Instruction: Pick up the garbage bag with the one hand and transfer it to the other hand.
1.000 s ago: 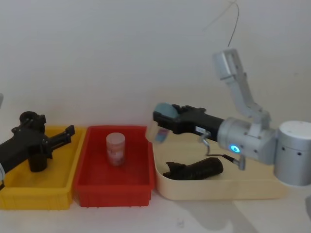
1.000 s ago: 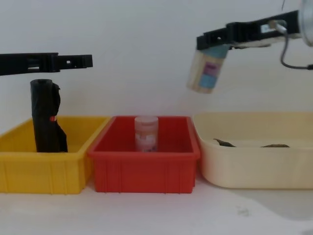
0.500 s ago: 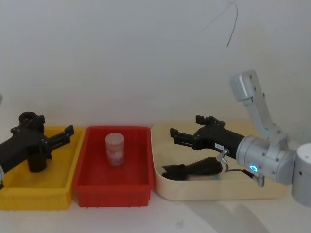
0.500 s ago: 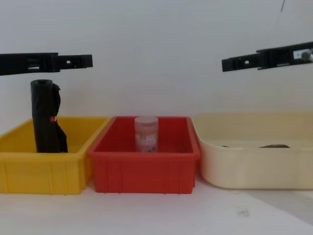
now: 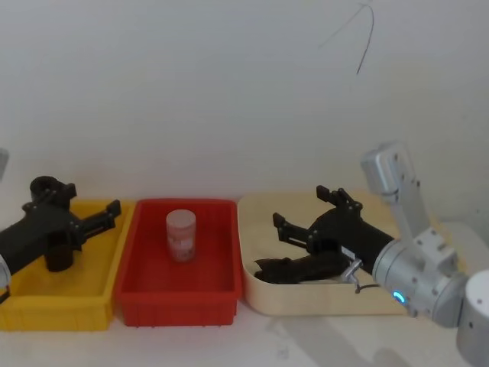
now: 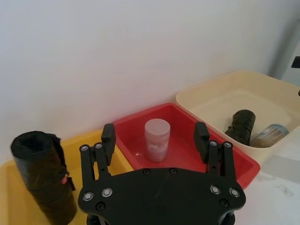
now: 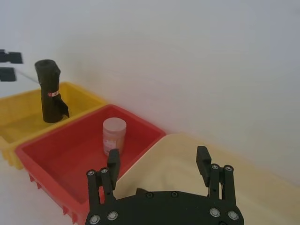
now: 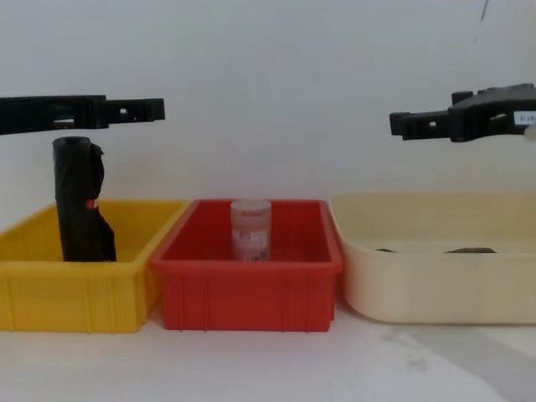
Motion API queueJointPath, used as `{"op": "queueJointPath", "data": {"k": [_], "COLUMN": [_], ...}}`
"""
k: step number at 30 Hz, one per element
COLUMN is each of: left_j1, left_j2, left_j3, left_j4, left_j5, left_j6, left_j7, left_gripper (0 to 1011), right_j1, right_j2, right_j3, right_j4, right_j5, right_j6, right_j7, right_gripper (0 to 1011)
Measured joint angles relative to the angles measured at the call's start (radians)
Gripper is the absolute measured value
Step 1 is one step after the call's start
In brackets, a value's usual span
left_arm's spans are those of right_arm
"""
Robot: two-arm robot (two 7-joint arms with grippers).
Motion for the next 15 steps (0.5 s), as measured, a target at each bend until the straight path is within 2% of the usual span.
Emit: {"op": "queueJointPath", "data": {"k": [3,7,15], "left_j1": [-0.012,-0.027,-0.062], "left_j2": [-0.008,-0.017,-0.042], "left_j3": [0.012,0.027,0.062], "left_j4": [0.021,0.047,0.104], "left_j5": [0.004,0.007,0.018], "left_j6": [-0.008,-0.015,-0.030], "left_j7": [-0.027,-0.063,-0.133], "left_gripper": [1001,1001,1001], "right_j1": [-0.037,-0.070,-0.118], "right_j2": [0.005,0.006,0.006], "right_j3": [-0.010,-0.018,-0.030], "right_j4": [-0.038,-0.075,-0.131], "right_j5": [-0.031,-0.056,-0.083], "right_j6": [-0.044,-0.074,-0.102], "right_j7": [-0.021,-0.037,-0.055], "right_gripper": [999,1000,1000]}}
